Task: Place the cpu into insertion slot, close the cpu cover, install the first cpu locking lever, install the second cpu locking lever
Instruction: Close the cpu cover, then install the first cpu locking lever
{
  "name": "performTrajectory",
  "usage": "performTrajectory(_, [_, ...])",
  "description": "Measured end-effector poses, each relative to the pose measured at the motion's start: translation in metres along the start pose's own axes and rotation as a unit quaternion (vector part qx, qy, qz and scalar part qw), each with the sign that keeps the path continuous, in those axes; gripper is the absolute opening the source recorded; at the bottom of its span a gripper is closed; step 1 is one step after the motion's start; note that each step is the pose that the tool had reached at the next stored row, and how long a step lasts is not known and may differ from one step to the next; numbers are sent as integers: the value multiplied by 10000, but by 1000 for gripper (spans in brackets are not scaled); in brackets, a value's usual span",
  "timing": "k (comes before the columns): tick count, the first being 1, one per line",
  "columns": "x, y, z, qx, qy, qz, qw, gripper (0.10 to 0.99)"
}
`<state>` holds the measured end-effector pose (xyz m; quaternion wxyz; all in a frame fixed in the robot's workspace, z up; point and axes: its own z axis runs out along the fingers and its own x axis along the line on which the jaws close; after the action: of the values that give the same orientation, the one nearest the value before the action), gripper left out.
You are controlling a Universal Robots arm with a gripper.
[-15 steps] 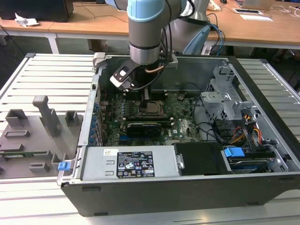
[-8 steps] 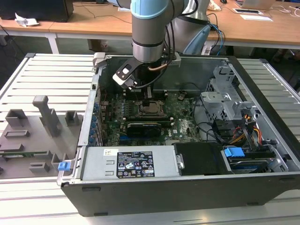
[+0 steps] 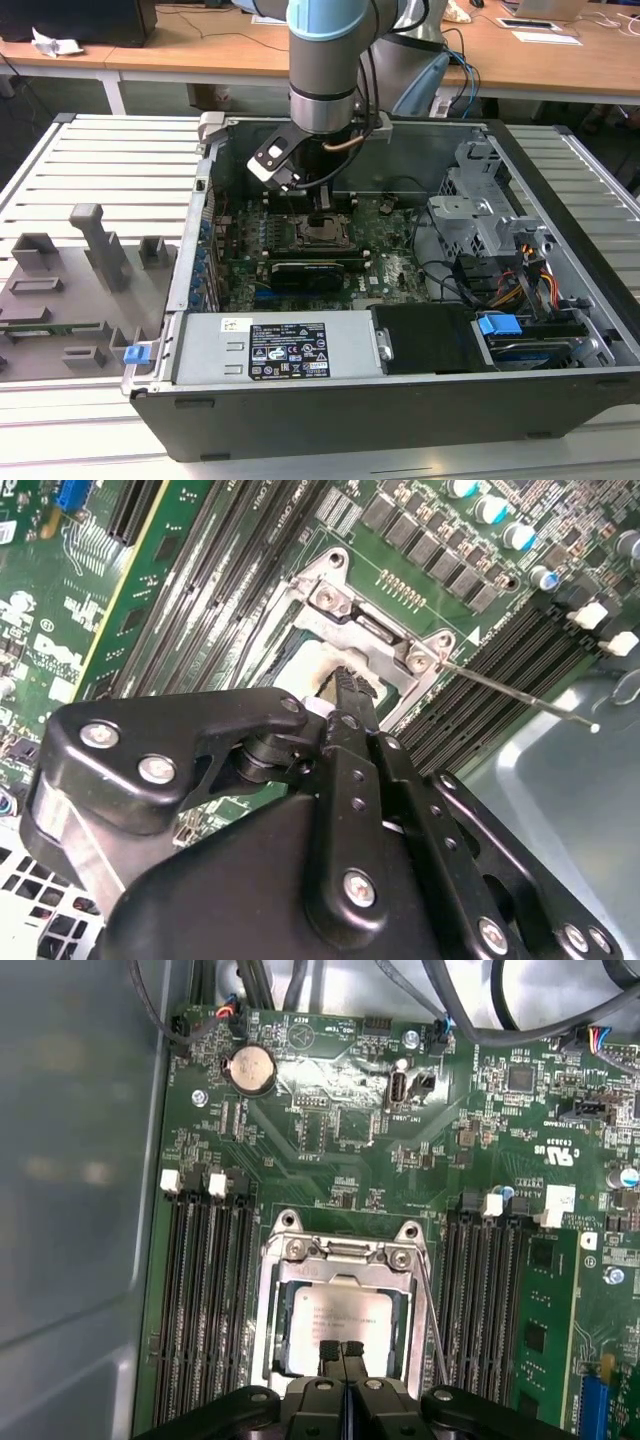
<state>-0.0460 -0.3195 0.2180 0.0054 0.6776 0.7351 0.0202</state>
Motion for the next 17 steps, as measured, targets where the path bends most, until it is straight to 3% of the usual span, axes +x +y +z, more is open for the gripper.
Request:
performTrajectory(8, [-2, 34, -25, 0, -2, 0, 10000, 106])
performTrajectory(13, [1, 40, -172, 2, -25, -1, 10000, 106])
performTrajectory(17, [2, 42, -238, 2, -26, -1, 10000, 106])
